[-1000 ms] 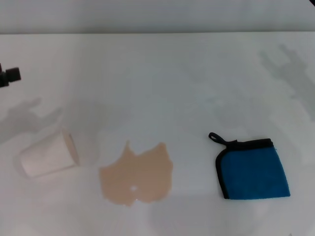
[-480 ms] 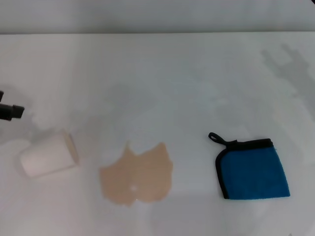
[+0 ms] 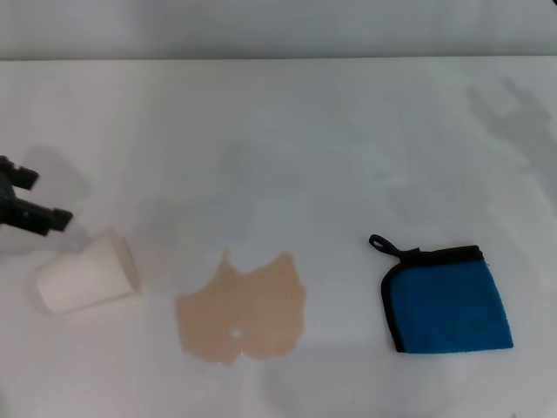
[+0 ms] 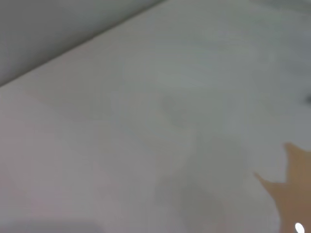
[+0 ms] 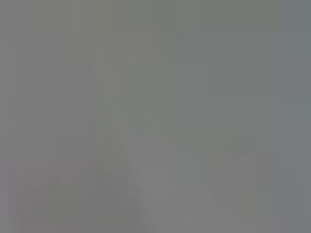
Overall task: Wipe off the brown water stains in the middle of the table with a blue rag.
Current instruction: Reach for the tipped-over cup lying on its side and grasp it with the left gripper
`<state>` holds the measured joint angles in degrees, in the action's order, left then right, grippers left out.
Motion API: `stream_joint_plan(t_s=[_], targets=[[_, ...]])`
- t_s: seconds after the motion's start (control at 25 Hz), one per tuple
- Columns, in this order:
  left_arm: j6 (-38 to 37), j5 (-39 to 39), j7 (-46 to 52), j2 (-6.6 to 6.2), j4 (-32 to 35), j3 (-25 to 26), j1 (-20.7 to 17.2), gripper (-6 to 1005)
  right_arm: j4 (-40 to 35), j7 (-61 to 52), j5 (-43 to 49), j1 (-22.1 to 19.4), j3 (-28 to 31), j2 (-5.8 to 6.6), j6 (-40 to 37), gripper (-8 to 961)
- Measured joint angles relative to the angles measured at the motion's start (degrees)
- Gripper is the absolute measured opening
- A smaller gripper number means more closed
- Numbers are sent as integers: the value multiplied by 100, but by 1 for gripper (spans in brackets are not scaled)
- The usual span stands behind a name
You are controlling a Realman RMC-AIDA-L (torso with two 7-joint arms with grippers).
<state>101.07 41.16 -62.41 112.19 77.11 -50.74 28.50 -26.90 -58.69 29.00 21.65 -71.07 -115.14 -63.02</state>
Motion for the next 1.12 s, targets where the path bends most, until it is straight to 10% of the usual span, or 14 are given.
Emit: stream_joint_plan(t_s=[1.12], targets=[[81,-1226,-517,221,-652,-1153,587,871,21,-2,-77,123,32,-16,221,839]])
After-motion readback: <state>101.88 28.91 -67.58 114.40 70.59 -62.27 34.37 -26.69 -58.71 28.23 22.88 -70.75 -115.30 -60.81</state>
